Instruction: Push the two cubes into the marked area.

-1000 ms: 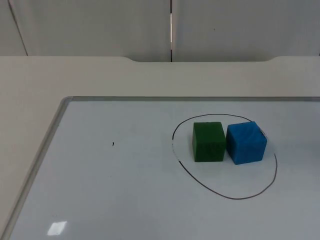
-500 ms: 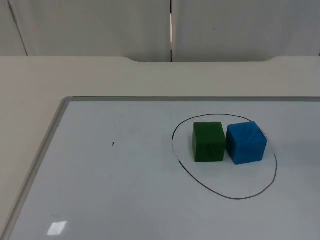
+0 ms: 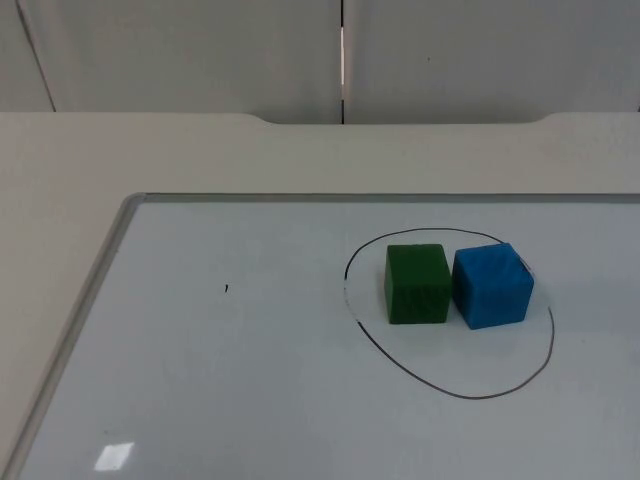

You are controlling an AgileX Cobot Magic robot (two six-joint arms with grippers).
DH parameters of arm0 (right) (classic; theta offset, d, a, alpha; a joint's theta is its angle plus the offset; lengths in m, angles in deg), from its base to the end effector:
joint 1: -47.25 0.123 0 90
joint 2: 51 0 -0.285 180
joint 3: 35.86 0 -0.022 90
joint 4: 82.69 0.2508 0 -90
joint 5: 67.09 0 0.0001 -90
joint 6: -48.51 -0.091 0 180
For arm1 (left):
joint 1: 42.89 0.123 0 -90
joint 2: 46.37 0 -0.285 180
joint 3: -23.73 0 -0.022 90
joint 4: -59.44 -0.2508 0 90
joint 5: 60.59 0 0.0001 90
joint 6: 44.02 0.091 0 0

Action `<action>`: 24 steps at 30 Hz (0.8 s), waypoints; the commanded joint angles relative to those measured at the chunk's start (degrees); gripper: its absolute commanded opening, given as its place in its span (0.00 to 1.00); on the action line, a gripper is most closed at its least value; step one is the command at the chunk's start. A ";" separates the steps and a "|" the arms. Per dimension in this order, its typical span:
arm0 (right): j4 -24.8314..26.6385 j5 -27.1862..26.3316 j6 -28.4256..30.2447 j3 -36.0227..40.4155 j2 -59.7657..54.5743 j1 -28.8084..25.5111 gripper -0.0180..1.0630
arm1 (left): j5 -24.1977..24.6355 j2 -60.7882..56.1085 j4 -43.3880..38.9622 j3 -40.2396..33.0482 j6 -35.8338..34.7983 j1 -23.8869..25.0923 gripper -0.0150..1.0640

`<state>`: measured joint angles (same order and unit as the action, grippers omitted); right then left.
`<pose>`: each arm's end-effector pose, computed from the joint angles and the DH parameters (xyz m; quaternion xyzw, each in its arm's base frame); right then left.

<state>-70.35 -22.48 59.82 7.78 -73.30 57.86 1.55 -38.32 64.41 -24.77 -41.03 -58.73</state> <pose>0.0377 0.0210 0.3228 -0.1358 0.8060 0.1022 0.5670 -0.0071 -0.0052 0.2760 0.1427 0.8475 -0.1000 0.5013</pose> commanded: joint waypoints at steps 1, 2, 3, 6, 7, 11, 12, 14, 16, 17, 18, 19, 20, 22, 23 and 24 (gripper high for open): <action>-0.01 3.42 -0.30 0.15 3.57 -0.10 0.02 | -0.48 -0.26 -0.13 -0.32 -0.41 0.06 0.01; -0.01 3.42 -0.30 0.15 3.57 -0.10 0.02 | -0.48 -0.26 -0.13 -0.32 -0.41 0.06 0.01; -0.13 4.59 -0.30 0.15 4.75 -0.10 0.02 | -0.48 -0.26 -0.13 -0.32 -0.41 0.06 0.01; -0.58 8.84 -0.30 0.15 8.46 -0.10 0.02 | -0.48 -0.26 -0.13 -0.32 -0.41 0.06 0.01; -1.27 9.94 -0.30 0.15 9.73 -0.10 0.02 | -0.48 -0.26 -0.13 -0.32 -0.41 0.06 0.01; -2.20 13.60 -0.30 0.15 13.68 -0.10 0.02 | -0.48 -0.26 -0.79 -0.32 -0.41 0.06 0.01; -2.20 13.88 -0.30 0.15 14.28 -0.10 0.02 | -0.48 -0.26 -0.95 -0.32 -0.41 0.06 0.01; -2.47 15.01 -0.40 0.15 14.52 -0.10 0.02 | -0.48 -0.26 -0.95 -0.32 -0.41 0.06 0.01; -3.07 15.71 -1.09 0.15 14.52 -0.10 0.02 | -0.48 -0.26 -0.95 -0.32 -0.41 0.06 0.01; -3.51 16.63 -1.87 0.15 14.52 -0.10 0.02 | -0.48 -0.26 -0.95 -0.32 -0.41 0.06 0.01; -3.94 16.77 -2.29 0.73 14.52 -0.10 0.02 | -0.48 -0.26 -0.95 -0.32 -0.41 0.06 0.01; -4.25 17.01 -3.47 1.56 14.52 -0.10 0.02 | -0.48 -0.26 -0.95 -0.32 -0.41 0.06 0.01; -4.25 17.01 -3.47 1.56 14.52 -0.10 0.02 | -0.48 -0.26 -0.95 -0.32 -0.41 0.06 0.01; -4.64 16.75 -5.82 3.73 14.52 -0.10 0.02 | -0.48 -0.26 -0.95 -0.32 -0.41 0.06 0.01; -5.79 17.25 -7.52 4.23 14.52 -0.10 0.02 | -0.48 -0.26 -0.95 -0.32 -0.41 0.06 0.01; -6.20 17.25 -7.93 4.23 14.52 -0.10 0.02 | -0.48 -0.26 -0.95 -0.32 -0.41 0.06 0.01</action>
<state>-75.23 -5.29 53.81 11.42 -58.99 57.86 1.55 -38.32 63.75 -24.77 -41.03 -58.73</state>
